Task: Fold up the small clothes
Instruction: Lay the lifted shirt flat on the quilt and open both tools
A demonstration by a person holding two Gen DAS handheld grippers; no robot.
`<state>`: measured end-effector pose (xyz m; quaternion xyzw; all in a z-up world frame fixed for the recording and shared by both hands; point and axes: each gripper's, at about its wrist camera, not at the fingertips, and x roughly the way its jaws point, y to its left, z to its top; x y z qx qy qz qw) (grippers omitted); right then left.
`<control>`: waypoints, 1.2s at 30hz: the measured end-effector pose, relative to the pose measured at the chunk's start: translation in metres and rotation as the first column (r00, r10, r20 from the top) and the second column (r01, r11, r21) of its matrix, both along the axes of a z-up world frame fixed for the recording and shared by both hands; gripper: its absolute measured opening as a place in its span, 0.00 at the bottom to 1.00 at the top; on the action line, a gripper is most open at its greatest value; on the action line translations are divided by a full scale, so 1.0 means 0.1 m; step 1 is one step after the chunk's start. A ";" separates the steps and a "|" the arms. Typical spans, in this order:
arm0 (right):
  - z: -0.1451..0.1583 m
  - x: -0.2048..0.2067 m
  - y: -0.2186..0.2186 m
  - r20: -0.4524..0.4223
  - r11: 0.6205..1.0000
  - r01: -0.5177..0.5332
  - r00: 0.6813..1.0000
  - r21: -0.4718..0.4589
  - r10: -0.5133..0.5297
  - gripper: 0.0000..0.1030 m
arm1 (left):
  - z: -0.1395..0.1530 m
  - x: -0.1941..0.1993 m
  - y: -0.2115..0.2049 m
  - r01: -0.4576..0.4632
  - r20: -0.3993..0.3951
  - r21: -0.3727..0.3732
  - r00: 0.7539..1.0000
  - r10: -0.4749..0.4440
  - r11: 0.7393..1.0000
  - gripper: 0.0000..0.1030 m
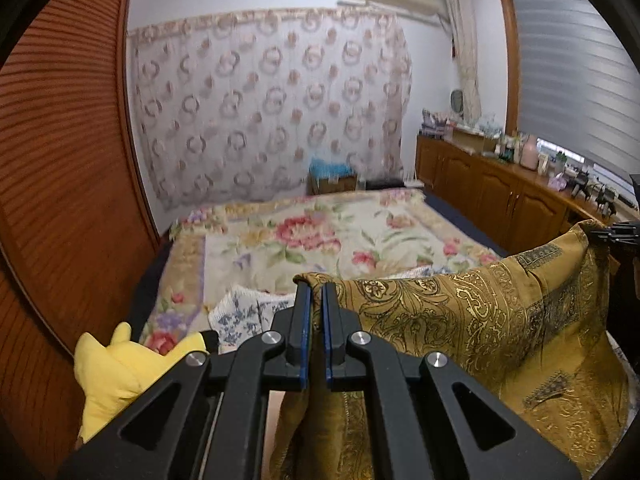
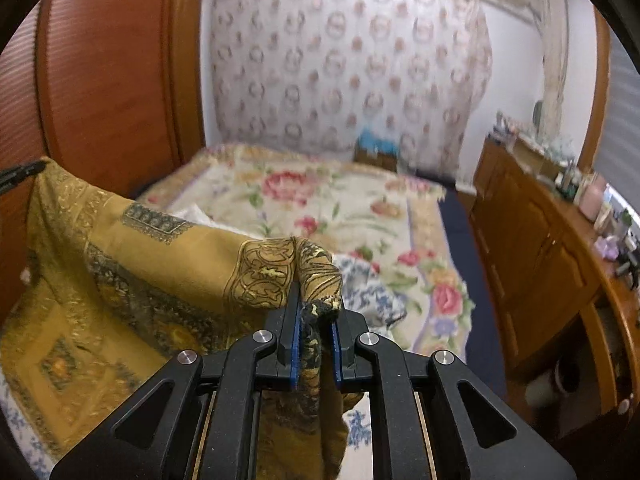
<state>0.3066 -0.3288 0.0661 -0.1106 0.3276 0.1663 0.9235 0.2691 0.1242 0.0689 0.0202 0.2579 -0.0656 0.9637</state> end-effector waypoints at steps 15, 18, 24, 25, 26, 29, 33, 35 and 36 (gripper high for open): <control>-0.58 0.63 0.02 -0.140 1.000 0.020 0.990 0.021 -0.017 0.23 | -0.45 0.48 0.02 0.003 -0.140 0.029 0.990 0.001 1.000 0.07; -0.65 0.63 -0.02 -0.155 0.999 0.034 0.987 0.034 -0.029 0.32 | -0.46 0.41 0.09 0.021 -0.161 -0.015 0.987 -0.024 1.000 0.21; -0.72 0.38 -0.14 -0.128 0.998 0.061 0.990 0.026 -0.057 0.46 | -0.61 0.13 0.15 0.021 -0.203 -0.014 0.979 -0.024 1.000 0.38; -0.73 0.32 -0.16 -0.131 0.998 0.064 0.990 0.028 -0.060 0.46 | -0.63 0.07 0.15 0.016 -0.210 -0.015 0.978 -0.018 1.000 0.39; -0.74 0.26 -0.18 -0.135 0.997 0.066 0.989 0.035 -0.060 0.46 | -0.66 0.02 0.16 0.010 -0.213 -0.017 0.977 -0.013 1.000 0.40; -0.76 0.05 -0.24 -0.152 0.995 0.092 0.985 0.037 -0.085 0.46 | -0.74 -0.14 0.15 -0.009 -0.225 -0.013 0.974 0.005 1.000 0.40; -0.80 -0.19 -0.28 -0.154 0.994 0.102 0.984 0.050 -0.093 0.46 | -0.85 -0.29 0.17 -0.031 -0.235 -0.017 0.972 0.026 0.999 0.40; -0.85 -0.27 -0.29 -0.168 0.992 0.115 0.980 0.043 -0.106 0.46 | -0.91 -0.37 0.19 -0.041 -0.249 -0.025 0.968 0.033 0.999 0.40; -0.89 -0.31 -0.29 -0.176 0.992 0.119 0.978 0.043 -0.110 0.46 | -0.93 -0.39 0.19 -0.045 -0.254 -0.024 0.967 0.037 0.999 0.40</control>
